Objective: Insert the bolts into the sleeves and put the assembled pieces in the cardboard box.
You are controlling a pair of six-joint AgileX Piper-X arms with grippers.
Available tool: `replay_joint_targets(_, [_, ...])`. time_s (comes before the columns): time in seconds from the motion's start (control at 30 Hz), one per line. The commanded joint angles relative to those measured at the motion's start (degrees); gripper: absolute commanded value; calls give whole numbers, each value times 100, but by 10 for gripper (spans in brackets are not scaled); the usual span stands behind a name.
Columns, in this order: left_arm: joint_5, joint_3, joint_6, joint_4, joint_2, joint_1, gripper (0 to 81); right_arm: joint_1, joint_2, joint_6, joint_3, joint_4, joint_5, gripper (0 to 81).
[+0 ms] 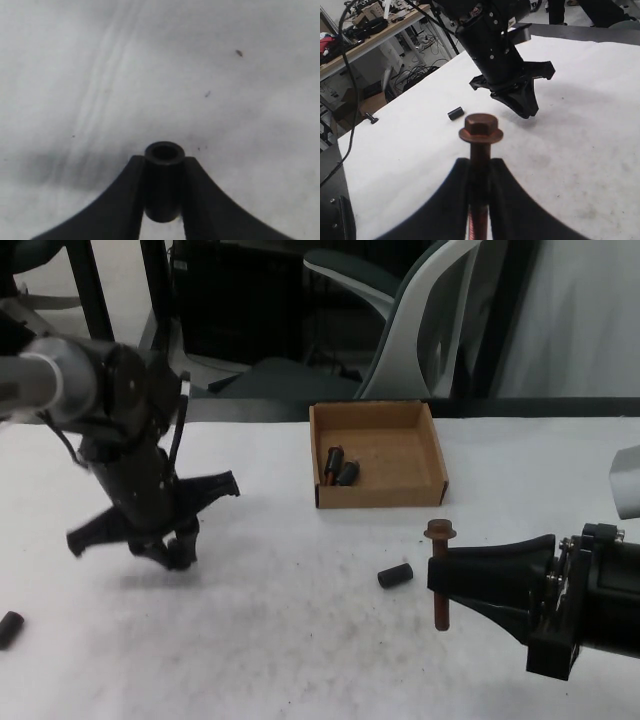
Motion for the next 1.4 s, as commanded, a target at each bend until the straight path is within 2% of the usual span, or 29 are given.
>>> replay_joint_targets(0.0, [-68,-14,492,-32,-219,-15,8,18,-69,138,-6,-44,-139,3])
replay_joint_targets(0.23, [151,419,1693,-542,-1387,-268,8,247,-69,416,-6,-58,-125,3])
replay_joint_targets(0.47, [638,2231,2157,-2299,-3225,-857,8,538,-221,706,-23,-182,-31,3])
replay_joint_targets(0.6, [930,3311,2232,-3264,-4277,-1229,8,687,-422,808,-22,-182,426,3])
replay_joint_targets(0.83, [928,4875,2551,-4579,-5805,-1752,8,963,-587,1194,-105,-182,820,3])
replay_joint_targets(1.13, [1079,5881,3863,-5120,-6333,-1948,8,1253,-558,1140,-435,397,1446,3])
replay_joint_targets(1.37, [1217,6034,4215,-5541,-6333,-2002,8,1335,-356,1140,-581,399,1774,3])
